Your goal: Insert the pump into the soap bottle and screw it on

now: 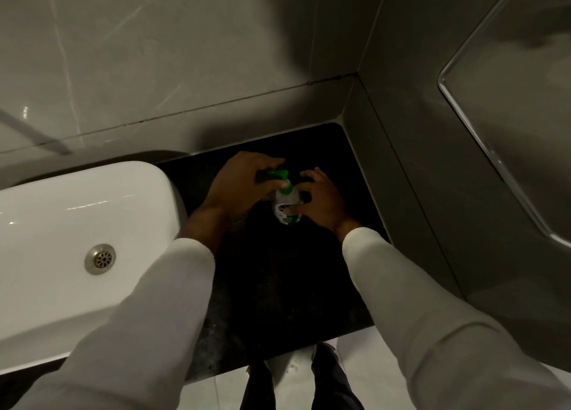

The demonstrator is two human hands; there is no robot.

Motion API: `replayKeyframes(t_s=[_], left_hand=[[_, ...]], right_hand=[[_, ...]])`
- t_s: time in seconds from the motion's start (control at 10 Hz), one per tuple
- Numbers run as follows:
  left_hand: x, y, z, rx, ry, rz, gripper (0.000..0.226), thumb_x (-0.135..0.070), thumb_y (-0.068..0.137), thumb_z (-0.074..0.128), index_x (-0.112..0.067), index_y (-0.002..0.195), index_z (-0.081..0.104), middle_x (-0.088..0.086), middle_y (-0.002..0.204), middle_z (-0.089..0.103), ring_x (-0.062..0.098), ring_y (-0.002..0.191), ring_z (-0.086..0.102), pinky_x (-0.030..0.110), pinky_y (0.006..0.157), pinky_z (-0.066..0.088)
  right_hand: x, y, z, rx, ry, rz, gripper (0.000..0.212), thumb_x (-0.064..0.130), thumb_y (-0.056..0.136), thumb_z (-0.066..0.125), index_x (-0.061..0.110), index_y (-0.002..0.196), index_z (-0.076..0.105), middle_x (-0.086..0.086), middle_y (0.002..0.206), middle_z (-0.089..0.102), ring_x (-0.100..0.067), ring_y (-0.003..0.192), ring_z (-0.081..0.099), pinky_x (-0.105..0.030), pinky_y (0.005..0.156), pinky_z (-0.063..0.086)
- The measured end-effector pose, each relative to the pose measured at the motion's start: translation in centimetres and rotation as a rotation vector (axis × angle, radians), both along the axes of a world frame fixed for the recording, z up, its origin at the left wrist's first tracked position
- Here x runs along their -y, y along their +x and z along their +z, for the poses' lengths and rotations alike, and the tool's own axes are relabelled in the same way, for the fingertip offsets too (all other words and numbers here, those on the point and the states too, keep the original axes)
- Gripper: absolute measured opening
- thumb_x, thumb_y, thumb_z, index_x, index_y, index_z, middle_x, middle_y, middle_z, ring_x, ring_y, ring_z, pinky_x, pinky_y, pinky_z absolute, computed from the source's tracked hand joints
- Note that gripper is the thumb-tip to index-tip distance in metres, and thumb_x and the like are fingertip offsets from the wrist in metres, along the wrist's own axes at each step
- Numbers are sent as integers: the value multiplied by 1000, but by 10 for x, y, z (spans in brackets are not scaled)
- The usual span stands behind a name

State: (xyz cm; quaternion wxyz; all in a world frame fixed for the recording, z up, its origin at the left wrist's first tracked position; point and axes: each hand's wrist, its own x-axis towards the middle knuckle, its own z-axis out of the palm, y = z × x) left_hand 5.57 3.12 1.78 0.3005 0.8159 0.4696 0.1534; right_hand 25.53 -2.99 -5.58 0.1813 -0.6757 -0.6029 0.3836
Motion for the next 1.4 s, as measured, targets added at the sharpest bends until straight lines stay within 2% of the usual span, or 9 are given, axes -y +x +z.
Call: replayKeyframes(t_s=[0.1, 0.3, 0.5, 0.6, 1.0, 1.1, 1.2, 1.3, 1.4], left_hand=[[-10, 13, 26, -302, 57, -136, 35, -46, 90, 68, -29, 121, 74, -2, 121, 74, 24, 113, 66, 44, 95, 54], [1, 37, 44, -477, -66, -34, 37, -43, 94, 62, -30, 128, 66, 3, 125, 69, 27, 110, 64, 40, 92, 53], [20, 56, 36, -340, -219, 198, 21, -37, 92, 62, -20, 105, 64, 5, 102, 67, 26, 91, 63, 45, 87, 55], [24, 56, 36, -330, -223, 197, 23, -41, 93, 62, -21, 106, 61, 1, 95, 61, 27, 94, 64, 49, 90, 54], [58, 43, 34, -356, -196, 97, 23, -45, 90, 63, -27, 97, 50, -4, 84, 57, 24, 84, 62, 52, 90, 53], [66, 41, 36, -352, -217, 101, 34, -52, 88, 61, -23, 105, 57, 3, 97, 66, 27, 89, 65, 50, 89, 55], [69, 36, 40, -280, -257, 126, 45, -64, 86, 57, -24, 106, 60, 2, 100, 68, 24, 90, 67, 48, 87, 57], [73, 22, 45, -224, -289, 165, 57, -73, 87, 47, -22, 106, 63, 3, 98, 70, 24, 90, 69, 47, 85, 58], [77, 12, 53, -286, -210, 157, 64, -77, 86, 42, -21, 108, 63, 7, 105, 70, 30, 100, 68, 48, 88, 56]], right_hand=[[2, -3, 0, -12, 11, -20, 52, 45, 67, 83, 18, 111, 72, -1, 150, 45, -29, 150, 19, -48, 119, 25], [5, -6, -3, 7, 26, -51, 52, 48, 67, 82, 18, 108, 73, -2, 146, 49, -30, 147, 24, -49, 117, 30], [6, -7, -5, 5, 15, -46, 53, 49, 66, 82, 21, 110, 73, 1, 143, 49, -28, 145, 27, -44, 115, 32], [8, -7, -6, 3, 24, -52, 53, 50, 65, 82, 23, 110, 73, 1, 142, 50, -28, 145, 27, -43, 115, 33], [33, -8, -5, 0, 14, -61, 46, 45, 71, 77, 24, 112, 71, -2, 150, 46, -29, 150, 18, -50, 120, 25], [36, -8, 9, 15, -70, -43, 45, 34, 75, 78, 20, 117, 69, -6, 154, 40, -31, 151, 16, -46, 121, 22], [38, -7, 22, 48, -135, -25, 59, 26, 77, 79, 19, 132, 59, -9, 158, 34, -33, 151, 17, -45, 122, 22], [46, 5, 42, 115, -141, -11, 80, 24, 80, 76, 18, 149, 36, -10, 162, 24, -31, 152, 13, -43, 123, 18], [53, 12, 59, 202, -49, 32, 81, 29, 84, 72, 15, 151, 29, -11, 163, 21, -30, 153, 11, -42, 124, 17]])
